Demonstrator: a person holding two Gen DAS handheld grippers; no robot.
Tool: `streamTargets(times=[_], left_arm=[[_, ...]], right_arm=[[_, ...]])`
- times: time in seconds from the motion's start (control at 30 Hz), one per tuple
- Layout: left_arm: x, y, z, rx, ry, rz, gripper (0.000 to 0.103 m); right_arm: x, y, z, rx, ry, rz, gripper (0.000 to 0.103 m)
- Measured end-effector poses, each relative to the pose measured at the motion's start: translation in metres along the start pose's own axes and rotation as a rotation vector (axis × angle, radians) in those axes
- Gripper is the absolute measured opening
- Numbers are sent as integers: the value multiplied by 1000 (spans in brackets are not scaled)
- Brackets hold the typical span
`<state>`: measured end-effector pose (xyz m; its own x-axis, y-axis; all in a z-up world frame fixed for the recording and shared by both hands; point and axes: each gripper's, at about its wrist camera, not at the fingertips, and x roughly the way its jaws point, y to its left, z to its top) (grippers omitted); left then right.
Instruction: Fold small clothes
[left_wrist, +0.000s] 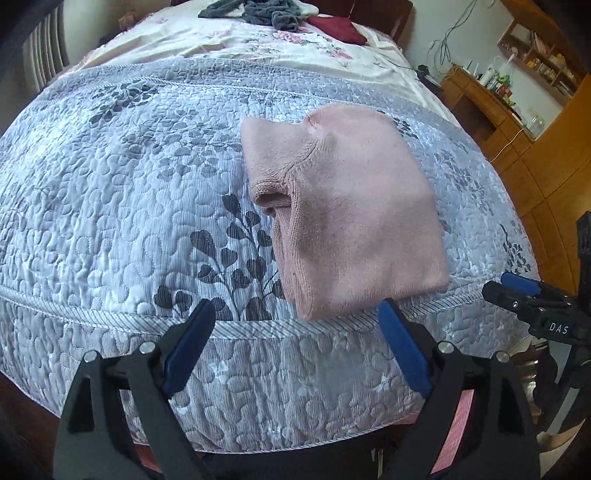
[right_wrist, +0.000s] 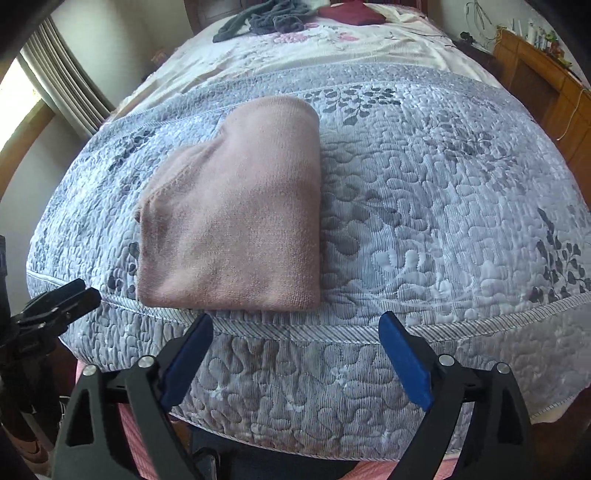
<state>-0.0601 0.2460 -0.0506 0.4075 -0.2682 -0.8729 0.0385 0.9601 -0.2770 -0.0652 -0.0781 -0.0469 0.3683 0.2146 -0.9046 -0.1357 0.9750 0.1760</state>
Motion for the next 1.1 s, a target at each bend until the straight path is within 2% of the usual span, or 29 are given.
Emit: streamTargets(times=[0.2, 0.63, 0.8, 1.1], left_arm=[[-18, -5, -7, 1, -11, 8, 89], [-42, -22, -19, 32, -18, 59, 89], [-47, -28, -25, 41, -21, 80, 89], [-60, -36, -31, 52, -27, 88, 89]], right_arm=[[-18, 13, -5, -42, -23, -50, 94], [-43, 24, -15, -37, -34, -119, 97], [-57, 34, -20, -52, -54, -180, 99], [-75, 43, -22, -68, -87, -203, 99]])
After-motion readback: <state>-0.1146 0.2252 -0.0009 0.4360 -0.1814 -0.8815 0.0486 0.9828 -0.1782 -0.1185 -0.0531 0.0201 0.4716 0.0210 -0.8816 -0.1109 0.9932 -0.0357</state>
